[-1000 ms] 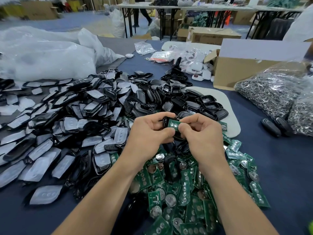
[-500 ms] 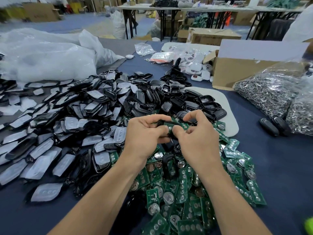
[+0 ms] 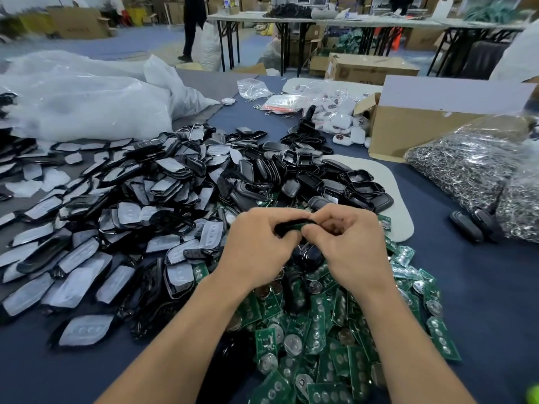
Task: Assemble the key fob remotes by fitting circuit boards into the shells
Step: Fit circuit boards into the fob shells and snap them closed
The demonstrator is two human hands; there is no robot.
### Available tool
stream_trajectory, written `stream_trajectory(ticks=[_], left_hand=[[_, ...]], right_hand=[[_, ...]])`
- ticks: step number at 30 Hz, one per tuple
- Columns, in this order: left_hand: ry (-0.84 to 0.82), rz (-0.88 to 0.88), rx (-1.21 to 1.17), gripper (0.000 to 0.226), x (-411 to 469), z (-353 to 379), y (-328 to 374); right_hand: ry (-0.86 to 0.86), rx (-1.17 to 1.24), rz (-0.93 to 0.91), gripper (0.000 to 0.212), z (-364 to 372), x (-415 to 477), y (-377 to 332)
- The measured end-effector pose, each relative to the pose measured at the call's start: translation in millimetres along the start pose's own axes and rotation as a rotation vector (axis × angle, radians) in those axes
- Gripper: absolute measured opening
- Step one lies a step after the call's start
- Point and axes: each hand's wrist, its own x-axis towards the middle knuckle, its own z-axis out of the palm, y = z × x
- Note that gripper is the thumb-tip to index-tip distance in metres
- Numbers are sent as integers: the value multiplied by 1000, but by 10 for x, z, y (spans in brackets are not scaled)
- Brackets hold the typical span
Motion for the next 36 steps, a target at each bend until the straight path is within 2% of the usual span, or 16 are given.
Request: stream_trajectory(ticks=[2, 5, 9, 11, 14, 17, 19, 21, 23, 26, 28, 30, 33, 36], left_hand=[[-18, -28, -40, 50, 0, 16, -2], [59, -78, -119, 60, 7, 14, -12], [308, -159, -285, 44, 93, -173, -35], [455, -274, -477, 38, 134, -338, -85], [599, -427, -899, 19, 182, -599, -204], [731, -543, -1214, 13, 211, -821, -337], [723, -570, -1412, 9, 205, -900, -394], [687, -573, -1549, 15, 195, -934, -422], [655, -565, -1619, 18, 190, -954, -437], [615, -543, -1639, 19, 184, -978, -429], [583, -526, -1609, 18, 168, -965, -414], [554, -513, -1584, 15, 151, -956, -395], [501, -512, -1553, 11, 154, -928, -372], [399, -519, -1424, 12, 158, -832, -312]], right_hand=[[8, -14, -3, 19, 4, -14, 3], [79, -9, 52, 24, 87, -34, -15], [68, -45, 97, 33, 194, -94, -23], [5, -92, 91, 28, 218, -144, -45], [-52, -139, 97, 22, 308, -126, -170], [-151, -233, 55, 22, 484, -20, -333], [-264, -354, -8, 27, 635, 75, -452], [-412, -484, -100, 41, 800, 166, -572], [-582, -590, -200, 58, 973, 229, -674], [-706, -679, -315, 59, 1131, 265, -733], [-664, -718, -329, 56, 1146, 262, -693], [-559, -692, -267, 53, 1092, 242, -649], [-314, -313, -84, 43, 880, 167, -550], [-231, -41, 83, 35, 558, 34, -435]])
